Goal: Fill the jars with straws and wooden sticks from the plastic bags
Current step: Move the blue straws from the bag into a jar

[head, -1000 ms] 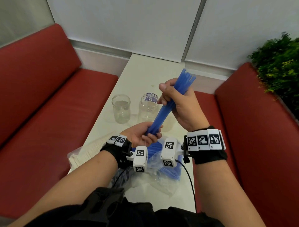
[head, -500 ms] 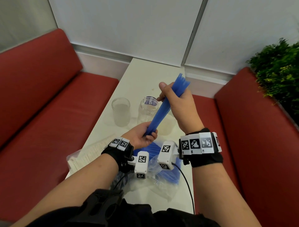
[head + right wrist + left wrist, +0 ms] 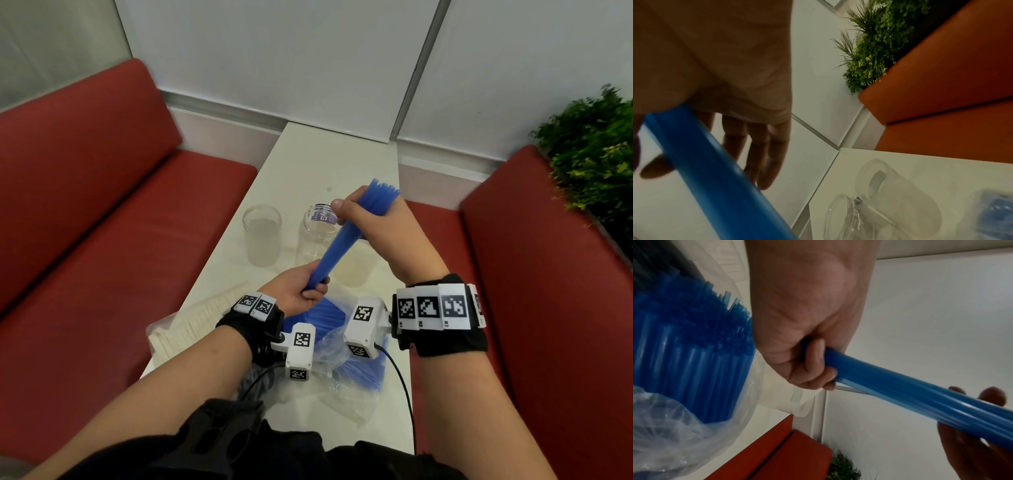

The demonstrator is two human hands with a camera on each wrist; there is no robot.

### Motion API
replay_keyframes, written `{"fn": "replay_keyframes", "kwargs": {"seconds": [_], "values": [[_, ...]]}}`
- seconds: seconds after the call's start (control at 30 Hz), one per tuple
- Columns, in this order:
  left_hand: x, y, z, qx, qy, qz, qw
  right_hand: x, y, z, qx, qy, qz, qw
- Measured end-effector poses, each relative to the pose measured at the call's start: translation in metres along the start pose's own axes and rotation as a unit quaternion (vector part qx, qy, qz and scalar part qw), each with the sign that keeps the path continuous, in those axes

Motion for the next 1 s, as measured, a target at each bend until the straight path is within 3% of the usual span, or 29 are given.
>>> {"fn": "replay_keyframes", "kwargs": {"seconds": [0.13, 0.23, 0.33, 0.43, 0.5, 0.6, 0.67, 0.73, 0.87, 0.93, 1.0], "values": [[0.018, -0.010, 0.003, -0.030, -0.029, 0.024, 0.999, 0.002, -0.003, 0.021, -0.089, 0.072, -0.080, 0.990], [0.033, -0.014, -0.006, -0.028, -0.049, 0.059, 0.997, -0.005, -0.004, 0.039, -0.155, 0.051, -0.120, 0.979], [0.038, -0.015, 0.007, -0.073, -0.069, 0.102, 0.990, 0.009, -0.016, 0.037, -0.146, 0.033, -0.092, 0.984], [0.028, -0.013, 0.041, -0.159, -0.199, 0.114, 0.960, 0.049, -0.040, 0.019, -0.099, 0.013, 0.005, 0.995], [0.016, -0.010, 0.062, -0.227, -0.356, 0.120, 0.899, 0.077, -0.057, 0.015, -0.073, 0.022, 0.103, 0.992], [-0.011, -0.007, 0.067, -0.274, -0.614, 0.060, 0.738, 0.087, -0.077, 0.041, -0.093, 0.067, 0.183, 0.976], [-0.025, -0.010, 0.045, -0.241, -0.740, -0.030, 0.628, 0.080, -0.085, 0.074, -0.140, 0.094, 0.208, 0.964], [-0.028, -0.013, 0.021, -0.192, -0.813, -0.091, 0.543, 0.068, -0.088, 0.104, -0.180, 0.114, 0.219, 0.952], [-0.019, -0.024, -0.014, -0.128, -0.918, -0.117, 0.355, 0.039, -0.089, 0.151, -0.226, 0.142, 0.190, 0.945], [-0.019, -0.027, -0.018, -0.141, -0.936, -0.110, 0.304, 0.032, -0.087, 0.164, -0.236, 0.137, 0.187, 0.944], [-0.022, -0.028, -0.016, -0.162, -0.936, -0.103, 0.295, 0.030, -0.085, 0.169, -0.240, 0.103, 0.195, 0.945]]}}
Point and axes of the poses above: each hand's wrist, its own y-axis away from the middle knuckle, its own x-axis out of the back of the hand, z = x × y, the point moved 8 cm from there along -y, towards the middle knuckle, and after that the axes turned 5 degrees about -x, right-handed, at the moved point
